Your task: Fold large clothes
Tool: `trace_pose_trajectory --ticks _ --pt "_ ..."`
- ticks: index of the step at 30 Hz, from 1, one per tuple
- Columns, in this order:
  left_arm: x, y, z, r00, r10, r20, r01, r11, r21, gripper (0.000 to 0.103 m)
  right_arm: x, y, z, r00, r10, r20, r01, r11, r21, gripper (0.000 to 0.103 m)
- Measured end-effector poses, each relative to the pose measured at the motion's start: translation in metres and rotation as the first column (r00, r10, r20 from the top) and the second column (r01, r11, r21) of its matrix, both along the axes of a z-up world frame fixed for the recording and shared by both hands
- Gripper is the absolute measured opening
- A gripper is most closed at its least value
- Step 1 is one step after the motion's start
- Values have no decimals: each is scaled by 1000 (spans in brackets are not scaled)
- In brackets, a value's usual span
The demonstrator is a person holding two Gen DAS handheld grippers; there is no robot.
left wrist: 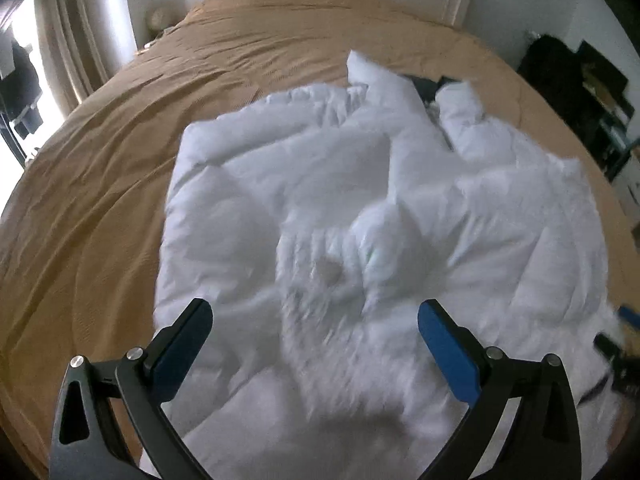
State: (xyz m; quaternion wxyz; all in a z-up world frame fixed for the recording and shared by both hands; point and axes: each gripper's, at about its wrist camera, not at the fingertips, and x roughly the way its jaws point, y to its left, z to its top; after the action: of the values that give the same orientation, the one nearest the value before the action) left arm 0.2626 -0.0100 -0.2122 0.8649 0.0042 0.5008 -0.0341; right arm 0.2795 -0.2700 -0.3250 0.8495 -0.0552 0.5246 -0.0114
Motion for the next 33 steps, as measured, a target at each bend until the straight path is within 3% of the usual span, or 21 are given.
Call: trace_pose_trajectory --ticks 2,4,10,13,16,18,20,22,24,25,26,27,28,30,33 --pt "-8 3 -19 999 -13 -48 14 1000 20 103 0 -7 -19 998 -15 -57 18 999 46 100" --pt "-18 12 -25 999 -11 -36 10 1000 -24 103 1 -16 -25 997 -23 -71 31 994 102 101" --pt "-56 28 21 999 32 15 -32 999 14 103 -13 -36 18 994 -85 -75 86 996 10 101" --pt "-89 55 28 996 81 33 -82 996 32 103 -36 -66 26 988 -117 -98 125 988 85 101" --pt "-114 95 8 991 125 -56 -127 991 -40 103 -67 -99 16 979 -133 -155 172 945 277 101" --pt "-132 120 -12 981 135 -141 -157 974 -161 102 -90 -111 -1 971 -125 -205 202 886 417 101" --pt "-151 139 -32 969 128 -209 -186 939 -289 102 -101 -114 -21 962 -91 -256 214 836 505 101" --pt "-163 147 -40 969 120 -216 -194 911 -365 102 -108 -107 -43 950 -71 -305 233 812 536 101" --pt "-173 152 -40 970 117 -212 -200 881 -429 101 -110 -96 -46 958 -61 -281 204 832 516 98" --pt "-175 151 -39 969 109 -224 -201 871 -448 99 -109 -91 -41 964 -57 -261 186 846 500 86" --pt "-177 149 -39 966 105 -238 -203 875 -438 86 -109 -91 -36 967 -59 -249 183 840 511 74" --pt "-177 145 -38 961 104 -255 -204 892 -403 64 -110 -93 -32 967 -66 -247 193 820 539 47" --pt "-178 141 -35 958 99 -268 -196 912 -361 55 -112 -99 -28 966 -77 -248 212 788 578 26" --pt "-179 132 -25 964 68 -259 -162 918 -362 27 -114 -109 -17 967 -98 -234 225 756 615 20" --pt "-187 133 -3 975 72 -209 -150 908 -391 16 -124 -117 3 975 -111 -193 213 720 660 17"
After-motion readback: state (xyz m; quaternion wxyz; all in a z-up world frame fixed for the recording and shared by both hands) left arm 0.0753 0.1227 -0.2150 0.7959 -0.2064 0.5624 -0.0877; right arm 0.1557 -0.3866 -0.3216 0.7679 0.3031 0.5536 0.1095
